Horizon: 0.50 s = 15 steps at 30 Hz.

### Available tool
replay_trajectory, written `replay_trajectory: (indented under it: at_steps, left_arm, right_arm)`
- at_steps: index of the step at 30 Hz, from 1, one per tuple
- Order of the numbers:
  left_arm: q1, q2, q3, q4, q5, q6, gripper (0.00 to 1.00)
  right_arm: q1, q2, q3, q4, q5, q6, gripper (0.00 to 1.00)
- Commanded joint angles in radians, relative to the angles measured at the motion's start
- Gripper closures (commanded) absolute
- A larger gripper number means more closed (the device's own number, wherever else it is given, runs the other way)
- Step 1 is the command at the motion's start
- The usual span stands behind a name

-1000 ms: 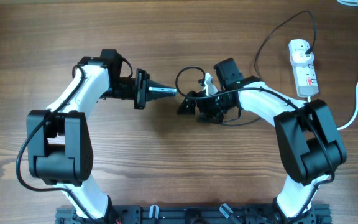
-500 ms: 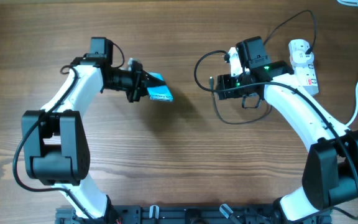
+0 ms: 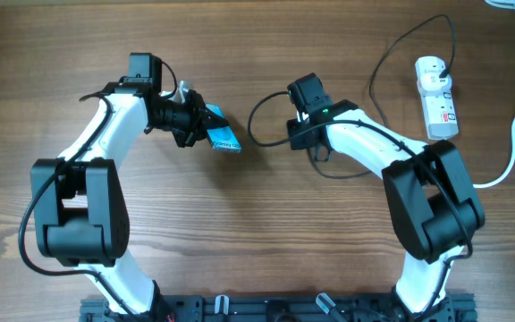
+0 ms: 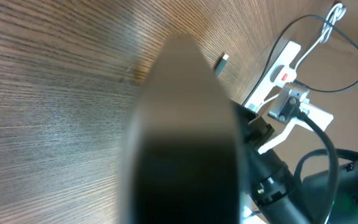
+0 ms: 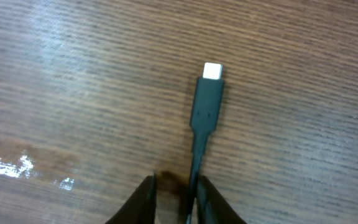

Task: Plug charger to phone and switch on socket
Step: 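Reach the right gripper down and grasp the black USB-C cable plug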

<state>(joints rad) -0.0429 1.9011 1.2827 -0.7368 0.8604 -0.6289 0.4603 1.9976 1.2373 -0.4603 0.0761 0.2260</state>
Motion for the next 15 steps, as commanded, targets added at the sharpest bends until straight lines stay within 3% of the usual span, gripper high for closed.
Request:
replay_trajectory:
  at_steps: [1,3,5,6,8,9,12,15]
  left_arm:
    - [0.001,-0.01,0.006,-0.003,0.013,0.024,0.96]
    - [0.001,-0.01,0.006,-0.003,0.012,0.024,0.96]
    - [0.001,-0.01,0.006,-0.003,0.012,0.024,0.96]
    - [0.001,-0.01,0.006,-0.003,0.009,0.024,0.96]
    - [0.001,-0.01,0.006,-0.003,0.001,0.024,0.96]
    - [0.001,-0.01,0.006,-0.003,0.001,0.023,0.96]
    - [0.001,-0.01,0.006,-0.003,0.001,0.023,0.96]
    - [0.001,-0.01,0.006,-0.003,0.001,0.023,0.96]
  right_arm:
    - [-0.003,0.074,-0.002,-0.058,0.009,0.039,0.94]
    - [-0.003,0.07,-0.002,-0.231,-0.022,0.032,0.95]
    - [-0.003,0.071,-0.002,-0.404,-0.055,-0.058,0.88]
    - [-0.003,0.071,-0.002,-0.446,-0.054,-0.109,0.78]
    - [-0.003,0.071,-0.002,-0.453,-0.054,-0.151,0.45]
    - [-0.003,0.071,-0.002,-0.415,-0.054,-0.15,0.4]
    - [-0.003,0.071,-0.001,-0.275,-0.049,-0.085,0.43]
    - [-0.003,0.071,-0.001,-0.224,-0.051,-0.009,0.65]
